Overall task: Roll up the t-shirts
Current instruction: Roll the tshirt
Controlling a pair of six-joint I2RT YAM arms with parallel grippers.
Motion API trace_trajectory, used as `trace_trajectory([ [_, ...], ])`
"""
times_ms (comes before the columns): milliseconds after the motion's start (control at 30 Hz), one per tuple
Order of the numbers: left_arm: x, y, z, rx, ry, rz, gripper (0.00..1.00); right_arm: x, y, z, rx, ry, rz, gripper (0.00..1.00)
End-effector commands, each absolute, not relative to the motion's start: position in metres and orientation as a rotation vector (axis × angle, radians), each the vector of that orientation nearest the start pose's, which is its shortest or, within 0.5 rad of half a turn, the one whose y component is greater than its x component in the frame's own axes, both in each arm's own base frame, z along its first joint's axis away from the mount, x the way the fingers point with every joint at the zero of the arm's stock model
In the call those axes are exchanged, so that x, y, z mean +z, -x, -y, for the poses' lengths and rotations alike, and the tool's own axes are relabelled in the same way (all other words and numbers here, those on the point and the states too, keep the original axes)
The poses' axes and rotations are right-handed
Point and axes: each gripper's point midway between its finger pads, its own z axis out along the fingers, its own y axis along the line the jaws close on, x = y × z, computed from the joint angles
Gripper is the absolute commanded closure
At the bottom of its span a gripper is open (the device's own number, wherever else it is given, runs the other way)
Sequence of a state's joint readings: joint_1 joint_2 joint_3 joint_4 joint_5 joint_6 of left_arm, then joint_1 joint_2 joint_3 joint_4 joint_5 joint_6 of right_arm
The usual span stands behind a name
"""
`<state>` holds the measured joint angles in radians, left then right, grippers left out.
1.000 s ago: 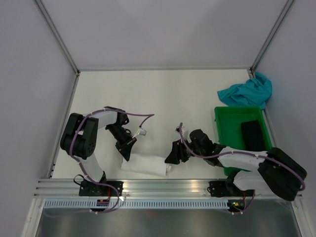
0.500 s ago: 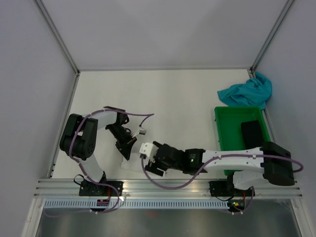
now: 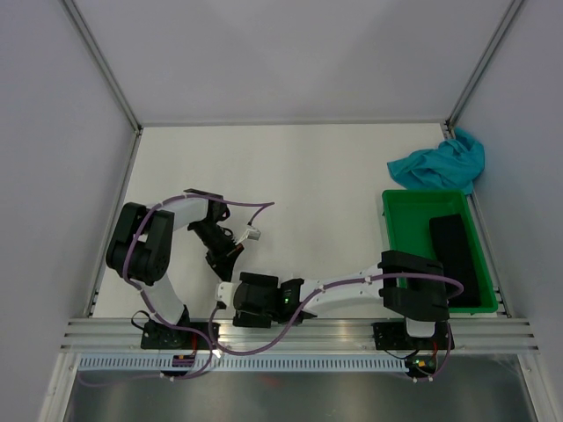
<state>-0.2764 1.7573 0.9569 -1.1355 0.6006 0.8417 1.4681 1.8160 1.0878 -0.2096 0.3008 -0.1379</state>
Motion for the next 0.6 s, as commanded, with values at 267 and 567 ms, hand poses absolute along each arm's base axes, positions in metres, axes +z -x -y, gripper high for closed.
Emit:
trace_trajectory([
  [267,0.034,-0.16,0.119,-1.045,-1.526,-2.7,0.88,0.067,-0.121,-0.416,0.118,1.664,-1.756,0.11],
  [567,0.034,-0.16,0.119,-1.047,-1.541,-2.695,0.89,0.045,-0.129,-0.406,0.166,1.76,-1.777,0.09],
])
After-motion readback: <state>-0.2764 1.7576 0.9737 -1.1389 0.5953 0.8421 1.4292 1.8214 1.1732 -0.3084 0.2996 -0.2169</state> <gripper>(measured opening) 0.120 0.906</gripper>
